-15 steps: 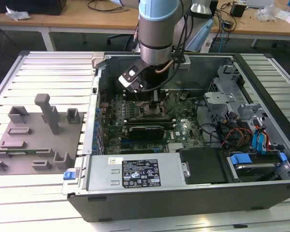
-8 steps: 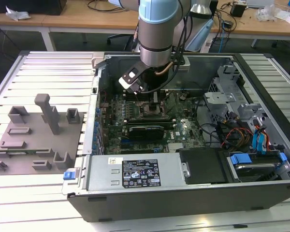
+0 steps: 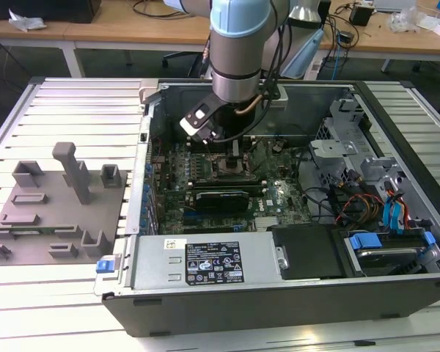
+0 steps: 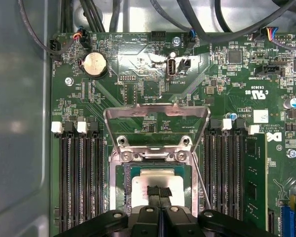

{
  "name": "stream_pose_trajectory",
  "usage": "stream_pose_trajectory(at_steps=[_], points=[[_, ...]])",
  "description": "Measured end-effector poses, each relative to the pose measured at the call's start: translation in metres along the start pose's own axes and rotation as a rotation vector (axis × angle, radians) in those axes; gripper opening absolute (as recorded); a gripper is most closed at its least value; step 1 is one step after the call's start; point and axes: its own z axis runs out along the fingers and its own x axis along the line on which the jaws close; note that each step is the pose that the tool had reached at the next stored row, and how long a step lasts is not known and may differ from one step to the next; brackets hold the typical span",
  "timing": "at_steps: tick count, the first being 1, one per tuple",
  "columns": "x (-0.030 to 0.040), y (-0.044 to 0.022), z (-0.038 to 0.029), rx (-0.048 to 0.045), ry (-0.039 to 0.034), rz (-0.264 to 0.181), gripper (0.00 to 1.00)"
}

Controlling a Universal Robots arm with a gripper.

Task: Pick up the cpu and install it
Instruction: 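Place the cpu into insertion slot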

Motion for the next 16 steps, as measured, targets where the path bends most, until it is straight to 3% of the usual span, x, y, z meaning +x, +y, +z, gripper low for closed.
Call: stream_pose_trajectory(at_steps=[13, 16], points=[[0.0015, -0.0008, 0.0025, 0.0000, 0.0013, 0.011, 0.11], [0.0016, -0.0006, -0.0008, -0.0003, 0.0019, 0.011, 0.11]])
